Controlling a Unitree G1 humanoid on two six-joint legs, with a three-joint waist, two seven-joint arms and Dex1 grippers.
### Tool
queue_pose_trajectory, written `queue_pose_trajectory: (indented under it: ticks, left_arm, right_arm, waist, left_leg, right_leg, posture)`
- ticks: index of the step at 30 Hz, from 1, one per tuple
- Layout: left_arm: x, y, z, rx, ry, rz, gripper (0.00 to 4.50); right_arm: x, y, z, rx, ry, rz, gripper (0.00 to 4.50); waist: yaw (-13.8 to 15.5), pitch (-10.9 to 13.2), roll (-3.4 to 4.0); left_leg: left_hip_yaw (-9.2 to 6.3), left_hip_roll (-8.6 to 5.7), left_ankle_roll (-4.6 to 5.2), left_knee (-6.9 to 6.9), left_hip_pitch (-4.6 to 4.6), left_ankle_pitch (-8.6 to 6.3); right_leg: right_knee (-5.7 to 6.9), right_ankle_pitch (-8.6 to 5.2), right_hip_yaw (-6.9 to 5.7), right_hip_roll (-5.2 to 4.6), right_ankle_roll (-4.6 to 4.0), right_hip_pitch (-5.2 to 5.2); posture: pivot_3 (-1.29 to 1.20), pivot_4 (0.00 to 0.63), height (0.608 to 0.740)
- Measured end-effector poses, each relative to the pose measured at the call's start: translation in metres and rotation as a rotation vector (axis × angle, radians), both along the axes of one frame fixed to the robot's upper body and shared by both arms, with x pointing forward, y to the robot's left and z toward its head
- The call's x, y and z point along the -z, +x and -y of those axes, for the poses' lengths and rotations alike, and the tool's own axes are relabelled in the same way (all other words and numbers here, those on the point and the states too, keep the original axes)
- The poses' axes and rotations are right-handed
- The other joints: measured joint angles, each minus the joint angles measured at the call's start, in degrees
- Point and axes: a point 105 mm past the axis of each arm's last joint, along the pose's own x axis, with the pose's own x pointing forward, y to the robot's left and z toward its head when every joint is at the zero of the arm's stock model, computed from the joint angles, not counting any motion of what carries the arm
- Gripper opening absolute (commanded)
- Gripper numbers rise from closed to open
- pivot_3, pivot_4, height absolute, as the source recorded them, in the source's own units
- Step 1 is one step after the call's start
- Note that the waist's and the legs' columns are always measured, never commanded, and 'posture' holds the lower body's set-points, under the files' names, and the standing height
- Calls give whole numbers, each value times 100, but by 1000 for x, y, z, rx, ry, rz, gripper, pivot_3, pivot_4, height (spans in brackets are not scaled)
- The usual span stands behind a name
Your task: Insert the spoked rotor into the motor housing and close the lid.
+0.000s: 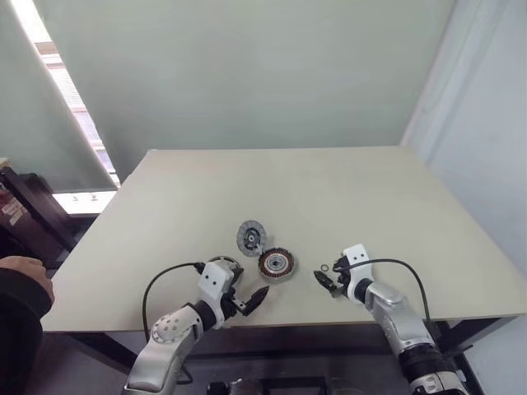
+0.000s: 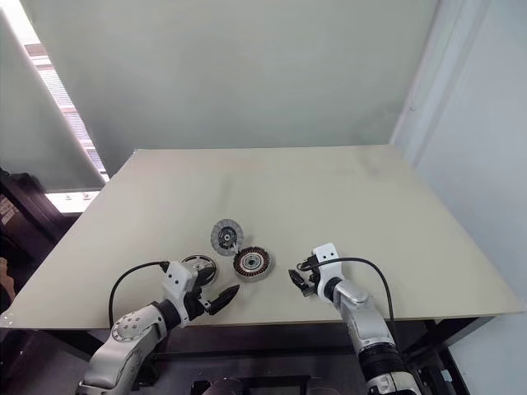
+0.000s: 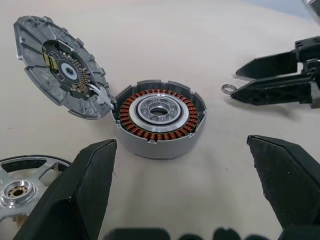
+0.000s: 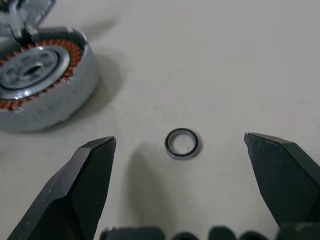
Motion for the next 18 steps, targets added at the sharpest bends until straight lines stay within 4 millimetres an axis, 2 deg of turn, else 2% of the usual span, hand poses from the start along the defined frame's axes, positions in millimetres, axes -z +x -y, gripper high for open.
queue_pose_trajectory:
  ticks: [7, 10, 17, 18]
  left_arm:
    - [1, -1, -2, -4, 7, -7, 4500]
    - [3, -2, -3, -8, 9, -12, 4500]
    - [3, -3, -4, -13, 12, -14, 4500]
    - [3, -3, -4, -14, 12, -14, 4500]
  right_arm:
    - [6, 5, -6, -14, -17, -1, 4491]
    - [7, 5, -6, -11, -23, 3, 3896]
    - [8, 5, -4, -3, -26, 0, 1483]
    - [8, 5, -3, -3, -26, 0, 1483]
  waist:
    - [-12, -1, 0]
    - [-14, -1, 0]
    - [-47, -2, 1]
    - [-61, -2, 1]
  left_leg:
    - [0, 0, 1, 0, 2, 0]
    - [0, 0, 1, 0, 4, 1]
    - [-1, 0, 1, -1, 6, 1]
    - [-1, 0, 1, -1, 5, 1]
  right_leg:
    - [1, 0, 0, 1, 0, 2]
    - [2, 1, 2, 1, -1, 4]
    - [5, 1, 3, 3, -2, 4]
    - [5, 1, 3, 3, -2, 4]
  posture:
    - [0, 0, 740]
    - [0, 0, 740]
    - [0, 0, 740]
    - [0, 0, 740]
